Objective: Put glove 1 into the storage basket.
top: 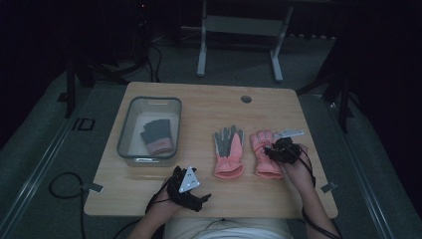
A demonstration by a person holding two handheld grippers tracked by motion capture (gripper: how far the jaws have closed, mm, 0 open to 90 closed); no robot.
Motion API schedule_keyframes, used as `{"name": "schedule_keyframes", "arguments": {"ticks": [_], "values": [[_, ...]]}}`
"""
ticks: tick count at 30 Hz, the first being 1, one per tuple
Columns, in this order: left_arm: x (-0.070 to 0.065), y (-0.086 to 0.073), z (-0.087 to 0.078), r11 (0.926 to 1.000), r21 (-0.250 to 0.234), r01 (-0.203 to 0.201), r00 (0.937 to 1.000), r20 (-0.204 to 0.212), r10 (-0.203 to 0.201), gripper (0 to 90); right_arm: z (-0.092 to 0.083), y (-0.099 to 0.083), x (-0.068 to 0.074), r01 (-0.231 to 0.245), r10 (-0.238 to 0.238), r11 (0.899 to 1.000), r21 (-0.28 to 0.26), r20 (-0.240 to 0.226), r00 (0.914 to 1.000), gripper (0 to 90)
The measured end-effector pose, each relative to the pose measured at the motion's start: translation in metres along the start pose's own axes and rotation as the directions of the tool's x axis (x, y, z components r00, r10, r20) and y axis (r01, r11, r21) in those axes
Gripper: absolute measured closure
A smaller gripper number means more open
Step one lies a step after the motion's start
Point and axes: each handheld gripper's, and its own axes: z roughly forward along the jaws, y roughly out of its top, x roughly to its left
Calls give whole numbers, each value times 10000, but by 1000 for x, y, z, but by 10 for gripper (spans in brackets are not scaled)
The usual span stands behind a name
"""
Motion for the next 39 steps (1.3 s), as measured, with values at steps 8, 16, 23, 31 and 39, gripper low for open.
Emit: {"name": "schedule_keyframes", "arguments": {"ticks": [8,16,23,31,39], "values": [[-1,0,0,10000,-16,-18,10000,15,18,18,10,-4,4,-750,746,9965,366,109,9972,725],[-2,0,1,10000,15,-58,10000,68,58,18,11,-5,8,-1235,1229,9922,136,380,9917,829],[-1,0,0,10000,1,6,10000,65,-7,18,6,-2,7,-1392,1388,9902,62,406,9895,853],[-1,0,0,10000,-7,18,10000,57,-18,19,-10,13,6,-1924,1937,9810,-256,701,9785,860],[-1,0,0,10000,-25,56,10000,35,-56,19,-34,40,15,-1834,1899,9782,-978,623,9798,860]]}}
